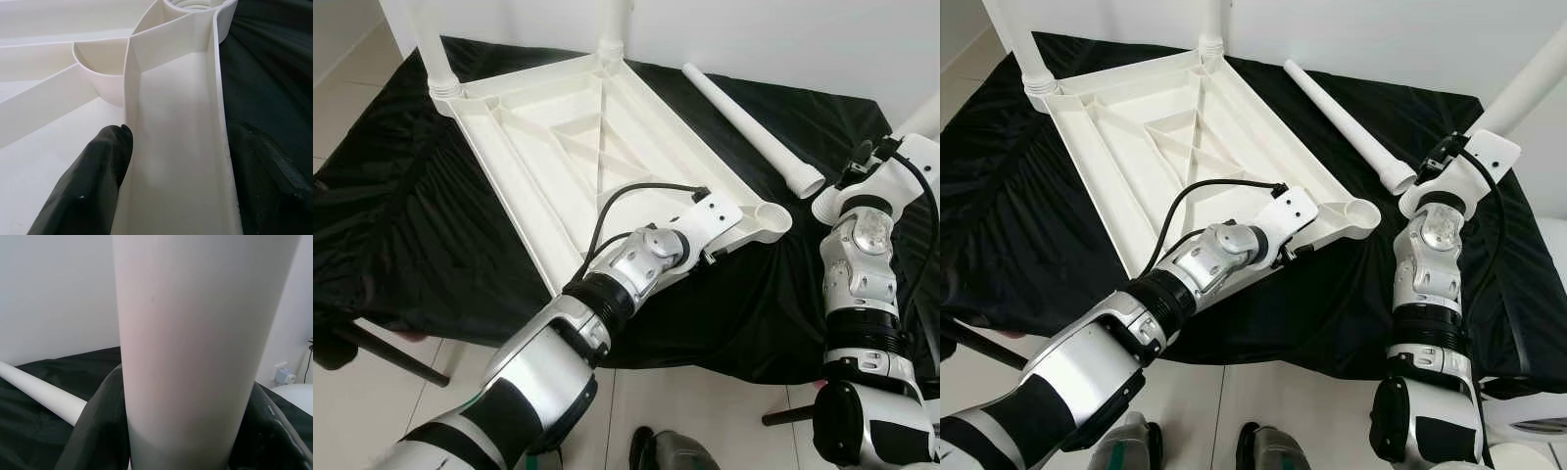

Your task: Building children table

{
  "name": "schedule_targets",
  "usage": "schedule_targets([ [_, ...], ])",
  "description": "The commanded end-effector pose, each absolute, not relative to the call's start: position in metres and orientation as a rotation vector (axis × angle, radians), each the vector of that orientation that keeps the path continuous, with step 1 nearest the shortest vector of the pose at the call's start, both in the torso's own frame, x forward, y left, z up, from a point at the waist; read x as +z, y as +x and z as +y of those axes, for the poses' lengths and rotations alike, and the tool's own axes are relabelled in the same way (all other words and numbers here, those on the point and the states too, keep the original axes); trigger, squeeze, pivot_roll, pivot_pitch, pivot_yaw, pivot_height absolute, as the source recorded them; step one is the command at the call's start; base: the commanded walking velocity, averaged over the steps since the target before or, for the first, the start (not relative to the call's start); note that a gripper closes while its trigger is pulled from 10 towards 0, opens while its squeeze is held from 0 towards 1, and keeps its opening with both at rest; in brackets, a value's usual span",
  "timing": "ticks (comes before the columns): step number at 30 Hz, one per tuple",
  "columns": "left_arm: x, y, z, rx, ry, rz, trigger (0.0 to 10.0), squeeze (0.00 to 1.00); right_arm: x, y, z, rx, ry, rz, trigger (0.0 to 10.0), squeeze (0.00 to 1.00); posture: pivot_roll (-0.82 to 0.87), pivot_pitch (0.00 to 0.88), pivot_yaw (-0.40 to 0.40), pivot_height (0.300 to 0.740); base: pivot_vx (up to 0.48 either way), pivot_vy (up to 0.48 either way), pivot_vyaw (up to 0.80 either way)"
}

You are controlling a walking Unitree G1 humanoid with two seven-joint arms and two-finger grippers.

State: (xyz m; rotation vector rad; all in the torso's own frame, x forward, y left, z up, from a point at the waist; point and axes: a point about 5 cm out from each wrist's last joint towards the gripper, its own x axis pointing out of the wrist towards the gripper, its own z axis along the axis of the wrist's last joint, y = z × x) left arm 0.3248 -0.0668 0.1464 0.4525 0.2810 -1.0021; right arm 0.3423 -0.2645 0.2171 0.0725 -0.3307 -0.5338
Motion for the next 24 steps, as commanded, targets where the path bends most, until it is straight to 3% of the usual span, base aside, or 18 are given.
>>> schedule_targets([
  [1, 0.127, 0.270, -0.118, -1.287, 0.346, 0.379, 0.0, 0.00, 0.216, 0.340, -0.271, -0.551, 0.059, -0.324, 10.0, 0.00, 0.03, 0.097, -0.040, 0.740, 0.000, 0.000, 0.00],
  [14, 0.114, 0.276, -0.058, -1.389, 0.439, 0.382, 0.0, 0.00, 0.217, 0.342, -0.273, -0.549, 0.049, -0.317, 10.0, 0.00, 0.05, 0.116, -0.049, 0.740, 0.000, 0.000, 0.00],
  [16, 0.114, 0.281, -0.030, -1.366, 0.479, 0.378, 0.0, 0.00, 0.216, 0.343, -0.271, -0.541, 0.049, -0.313, 10.0, 0.00, 0.05, 0.118, -0.054, 0.740, 0.000, 0.000, 0.00],
  [24, 0.119, 0.293, 0.020, -1.266, 0.517, 0.379, 0.0, 0.00, 0.217, 0.345, -0.270, -0.528, 0.048, -0.312, 10.0, 0.00, 0.05, 0.119, -0.064, 0.740, 0.000, 0.000, 0.00],
])
